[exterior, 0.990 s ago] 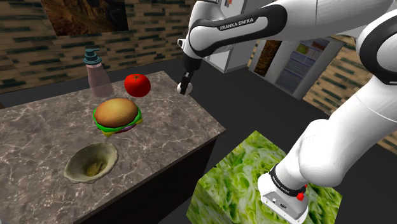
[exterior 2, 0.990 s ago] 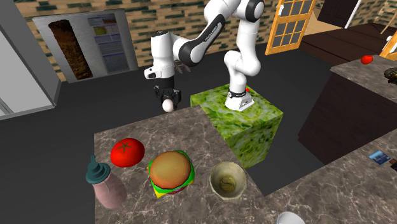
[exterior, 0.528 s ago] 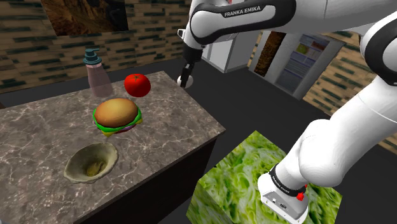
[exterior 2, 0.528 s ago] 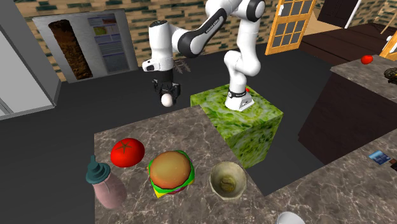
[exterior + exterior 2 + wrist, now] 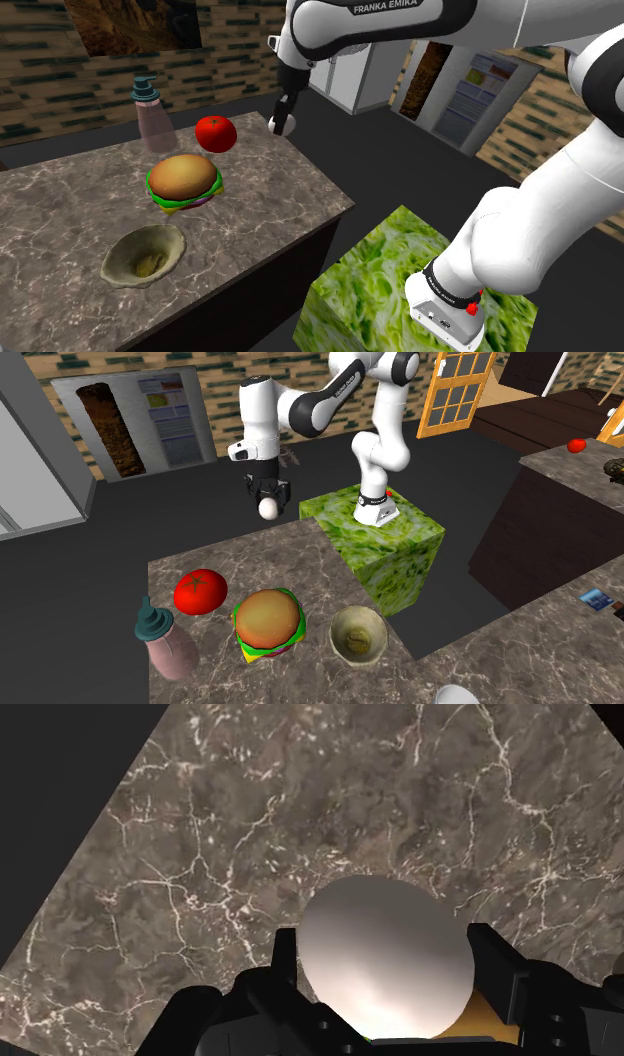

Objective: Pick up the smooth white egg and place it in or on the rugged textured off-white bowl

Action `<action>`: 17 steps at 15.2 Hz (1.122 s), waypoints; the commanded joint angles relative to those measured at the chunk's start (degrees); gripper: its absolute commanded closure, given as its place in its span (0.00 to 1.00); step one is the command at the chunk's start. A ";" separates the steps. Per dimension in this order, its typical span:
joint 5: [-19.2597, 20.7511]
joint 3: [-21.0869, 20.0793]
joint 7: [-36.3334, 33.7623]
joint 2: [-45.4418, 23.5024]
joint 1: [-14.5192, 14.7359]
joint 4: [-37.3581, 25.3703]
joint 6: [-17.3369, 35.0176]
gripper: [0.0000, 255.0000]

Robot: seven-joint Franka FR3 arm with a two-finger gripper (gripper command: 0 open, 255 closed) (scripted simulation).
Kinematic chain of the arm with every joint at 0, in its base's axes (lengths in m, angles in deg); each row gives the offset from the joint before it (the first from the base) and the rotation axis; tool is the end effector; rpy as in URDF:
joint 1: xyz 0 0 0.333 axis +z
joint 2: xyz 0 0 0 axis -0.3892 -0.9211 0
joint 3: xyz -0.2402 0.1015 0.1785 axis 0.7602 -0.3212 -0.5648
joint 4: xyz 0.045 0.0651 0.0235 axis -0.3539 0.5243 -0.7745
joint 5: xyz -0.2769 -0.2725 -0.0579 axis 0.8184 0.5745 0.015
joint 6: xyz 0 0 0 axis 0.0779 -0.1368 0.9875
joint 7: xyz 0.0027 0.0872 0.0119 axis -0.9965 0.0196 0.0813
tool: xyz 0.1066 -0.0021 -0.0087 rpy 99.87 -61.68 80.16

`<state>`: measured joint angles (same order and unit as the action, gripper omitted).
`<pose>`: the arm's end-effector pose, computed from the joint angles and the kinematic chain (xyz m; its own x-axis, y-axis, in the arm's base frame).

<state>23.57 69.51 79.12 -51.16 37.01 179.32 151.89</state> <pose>0.5251 0.1419 0.5002 0.7982 0.5898 0.1226 0.5993 -0.7981 -0.0623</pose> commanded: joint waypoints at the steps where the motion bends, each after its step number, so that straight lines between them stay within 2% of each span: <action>1: 0.15 -1.45 -2.76 -0.80 1.22 -0.61 0.47 1.00; 9: 1.61 -6.98 -14.00 -5.29 6.35 -5.82 0.77 1.00; 17: 4.78 -11.48 -25.15 -13.17 11.94 -15.58 -0.52 1.00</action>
<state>27.74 58.65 55.76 -62.79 48.04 165.81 151.79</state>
